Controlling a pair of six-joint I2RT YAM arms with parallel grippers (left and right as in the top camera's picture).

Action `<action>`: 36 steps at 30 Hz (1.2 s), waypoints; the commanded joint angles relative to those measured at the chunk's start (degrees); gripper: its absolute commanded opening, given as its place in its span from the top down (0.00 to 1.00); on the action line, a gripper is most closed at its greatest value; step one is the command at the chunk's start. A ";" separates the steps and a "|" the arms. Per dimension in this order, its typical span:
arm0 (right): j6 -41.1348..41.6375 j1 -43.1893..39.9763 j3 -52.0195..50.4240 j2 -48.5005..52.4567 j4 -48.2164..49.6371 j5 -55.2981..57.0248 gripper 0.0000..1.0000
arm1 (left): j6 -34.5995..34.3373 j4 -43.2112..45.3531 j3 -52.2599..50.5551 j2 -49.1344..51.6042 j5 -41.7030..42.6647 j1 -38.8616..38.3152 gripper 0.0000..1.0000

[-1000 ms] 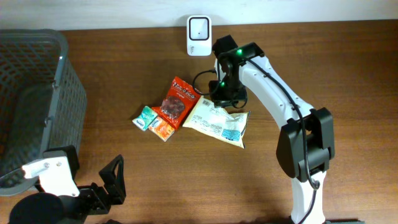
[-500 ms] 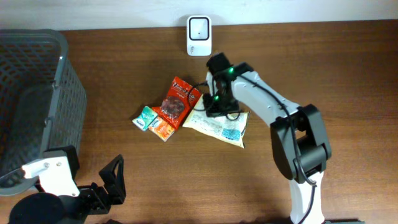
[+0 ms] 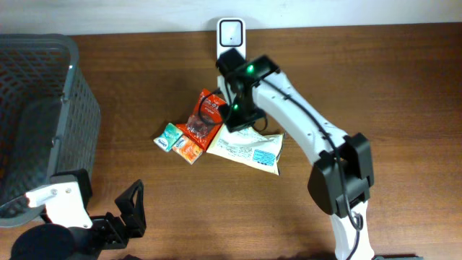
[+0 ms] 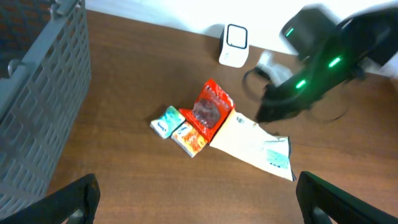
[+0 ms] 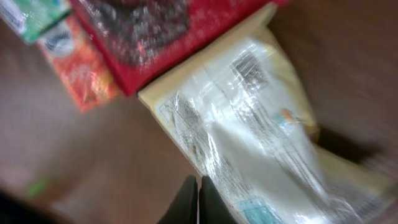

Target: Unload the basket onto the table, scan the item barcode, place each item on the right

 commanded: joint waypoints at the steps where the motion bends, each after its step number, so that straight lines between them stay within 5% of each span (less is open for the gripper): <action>1: -0.57 -1.09 3.13 -0.83 -7.93 3.30 0.95 | -0.50 0.20 -0.20 0.00 0.39 0.28 0.01; 6: 3.39 -1.14 -5.29 -0.63 -9.90 10.34 0.94 | -0.52 0.20 -0.20 0.00 0.39 0.28 0.01; 15: 8.76 -4.20 -26.10 -0.61 8.35 15.78 0.95 | -0.50 0.20 -0.20 0.00 0.39 0.28 0.01; 25: 8.74 -12.41 -10.75 -0.79 -0.37 23.37 0.94 | -0.50 0.22 -0.20 0.00 0.39 0.28 0.01; 29: 8.39 -14.25 -3.19 -0.79 -6.40 23.37 0.73 | -0.50 0.20 -0.20 0.00 0.39 0.28 0.01; 33: 7.80 -16.41 -2.60 -0.52 -7.41 21.94 0.39 | -0.50 0.20 -0.20 0.00 0.39 0.28 0.01; 36: -0.07 -18.08 -4.09 -0.46 -6.36 12.61 0.18 | -0.50 0.20 -0.20 0.00 0.39 0.28 0.01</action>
